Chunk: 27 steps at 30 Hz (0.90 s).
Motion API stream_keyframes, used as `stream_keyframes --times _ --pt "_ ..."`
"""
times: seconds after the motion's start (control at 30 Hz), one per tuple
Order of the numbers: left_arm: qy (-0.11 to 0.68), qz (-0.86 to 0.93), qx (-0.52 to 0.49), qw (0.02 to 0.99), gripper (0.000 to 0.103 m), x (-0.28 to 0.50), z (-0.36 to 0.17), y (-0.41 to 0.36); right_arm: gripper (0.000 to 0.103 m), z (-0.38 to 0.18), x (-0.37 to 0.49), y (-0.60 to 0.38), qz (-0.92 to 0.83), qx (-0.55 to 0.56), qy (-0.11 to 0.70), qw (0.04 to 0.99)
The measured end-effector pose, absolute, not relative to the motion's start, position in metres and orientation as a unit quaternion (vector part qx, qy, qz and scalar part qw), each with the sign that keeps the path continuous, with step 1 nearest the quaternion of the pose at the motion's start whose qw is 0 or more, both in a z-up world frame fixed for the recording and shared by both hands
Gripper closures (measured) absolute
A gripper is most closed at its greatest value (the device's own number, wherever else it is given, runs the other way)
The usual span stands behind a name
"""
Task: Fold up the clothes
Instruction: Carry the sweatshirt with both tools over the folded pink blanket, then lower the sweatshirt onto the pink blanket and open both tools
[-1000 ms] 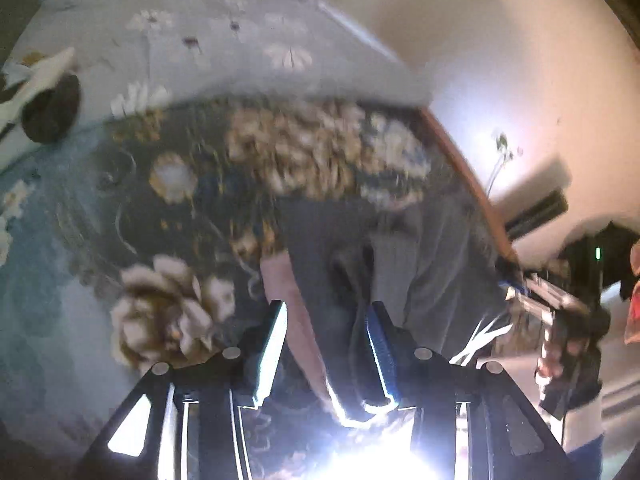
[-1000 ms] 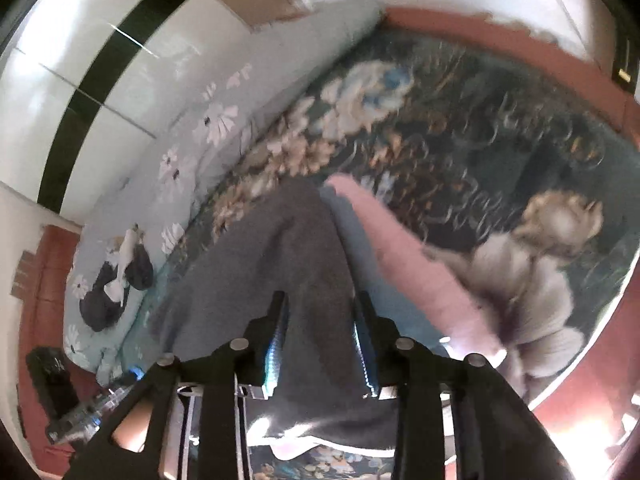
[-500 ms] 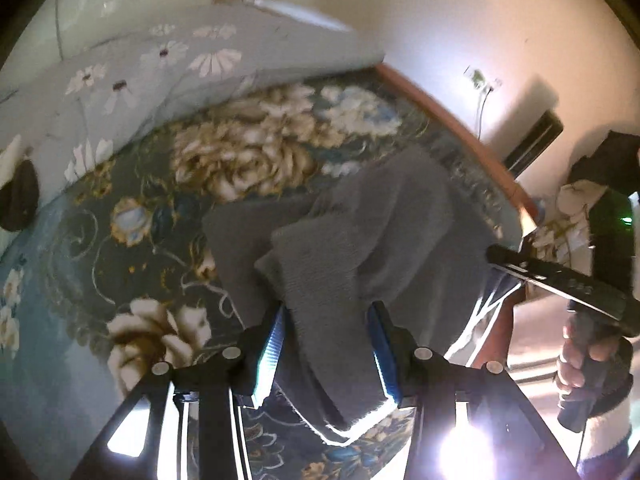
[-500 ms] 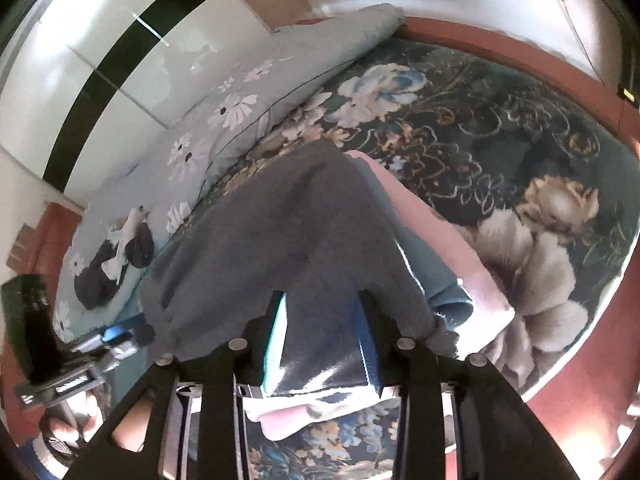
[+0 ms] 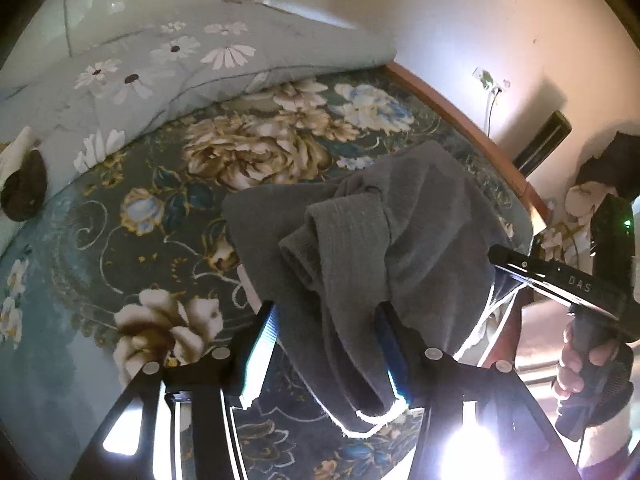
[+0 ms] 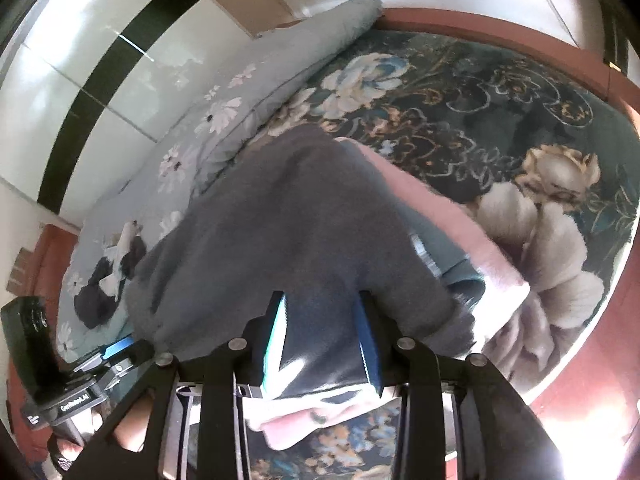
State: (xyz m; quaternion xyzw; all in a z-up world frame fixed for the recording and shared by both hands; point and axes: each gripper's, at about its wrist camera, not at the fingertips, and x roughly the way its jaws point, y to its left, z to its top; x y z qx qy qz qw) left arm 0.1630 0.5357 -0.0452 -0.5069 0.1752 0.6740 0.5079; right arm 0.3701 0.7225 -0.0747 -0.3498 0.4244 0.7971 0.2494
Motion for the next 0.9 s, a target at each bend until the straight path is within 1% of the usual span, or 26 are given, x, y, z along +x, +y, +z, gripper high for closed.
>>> stream_keyframes --times 0.2,0.27,0.3,0.37,0.43,0.53,0.6,0.67,0.7,0.77,0.83,0.9 --pt "0.161 0.687 -0.498 0.505 0.049 0.165 -0.034 0.510 0.067 -0.056 0.361 0.689 0.816 -0.335 0.412 0.230" --pt "0.156 0.687 -0.503 0.501 0.048 0.165 -0.035 0.500 0.062 -0.055 0.358 0.675 0.819 -0.332 0.413 0.223" --pt "0.152 0.688 -0.506 0.498 0.047 0.165 -0.036 0.494 0.061 -0.055 0.356 0.667 0.819 -0.333 0.412 0.220" --pt "0.142 0.686 -0.519 0.490 0.038 0.165 -0.041 0.481 0.061 -0.057 0.353 0.653 0.820 -0.337 0.409 0.215" --pt "0.129 0.677 -0.543 0.479 0.033 0.165 -0.052 0.468 0.060 -0.060 0.352 0.639 0.819 -0.340 0.409 0.214" --pt "0.123 0.670 -0.564 0.467 0.032 0.168 -0.067 0.452 0.059 -0.071 0.351 0.622 0.810 -0.343 0.425 0.211" --pt "0.121 0.669 -0.571 0.459 0.028 0.172 -0.075 0.440 0.059 -0.080 0.351 0.610 0.803 -0.351 0.431 0.215" --pt "0.118 0.670 -0.574 0.456 0.021 0.176 -0.080 0.430 0.059 -0.086 0.350 0.599 0.798 -0.361 0.430 0.219" --pt "0.116 0.671 -0.574 0.455 0.020 0.179 -0.082 0.425 0.059 -0.088 0.349 0.593 0.796 -0.365 0.429 0.220" --pt "0.110 0.674 -0.570 0.457 0.017 0.183 -0.081 0.416 0.051 -0.091 0.348 0.583 0.793 -0.368 0.429 0.225" --pt "0.104 0.678 -0.565 0.458 0.014 0.185 -0.079 0.408 0.050 -0.093 0.348 0.574 0.793 -0.369 0.430 0.226" --pt "0.096 0.686 -0.557 0.458 0.006 0.187 -0.076 0.400 0.048 -0.093 0.346 0.567 0.792 -0.372 0.426 0.231"
